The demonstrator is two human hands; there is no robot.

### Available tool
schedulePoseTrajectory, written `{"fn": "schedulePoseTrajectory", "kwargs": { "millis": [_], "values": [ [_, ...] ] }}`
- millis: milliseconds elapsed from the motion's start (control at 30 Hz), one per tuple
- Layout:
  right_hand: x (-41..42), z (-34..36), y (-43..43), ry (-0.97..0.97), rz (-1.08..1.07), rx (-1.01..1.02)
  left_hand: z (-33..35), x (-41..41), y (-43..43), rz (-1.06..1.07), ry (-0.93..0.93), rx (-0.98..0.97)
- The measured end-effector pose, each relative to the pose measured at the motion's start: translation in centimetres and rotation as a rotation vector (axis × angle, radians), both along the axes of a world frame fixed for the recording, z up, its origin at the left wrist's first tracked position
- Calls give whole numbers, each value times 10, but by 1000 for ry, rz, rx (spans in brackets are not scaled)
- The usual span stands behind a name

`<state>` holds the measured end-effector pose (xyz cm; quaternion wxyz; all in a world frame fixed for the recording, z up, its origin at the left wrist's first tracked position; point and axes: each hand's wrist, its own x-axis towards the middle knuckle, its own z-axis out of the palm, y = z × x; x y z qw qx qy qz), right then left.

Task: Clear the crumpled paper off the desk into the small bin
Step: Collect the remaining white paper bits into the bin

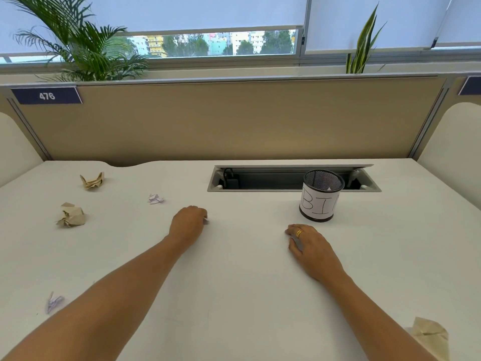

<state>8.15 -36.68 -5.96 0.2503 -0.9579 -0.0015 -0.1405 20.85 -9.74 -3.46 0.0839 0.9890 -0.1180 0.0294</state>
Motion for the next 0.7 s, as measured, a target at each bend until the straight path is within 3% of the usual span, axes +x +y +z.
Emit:
{"fn": "schedulePoseTrajectory", "kwargs": {
  "millis": [500,700],
  "values": [
    [-3,2,4,-10,-66,-30,99,-26,-168,-506,-110,-317],
    [-3,1,4,-12,-84,-49,111,-24,-222,-628,-98,-210]
  ]
}}
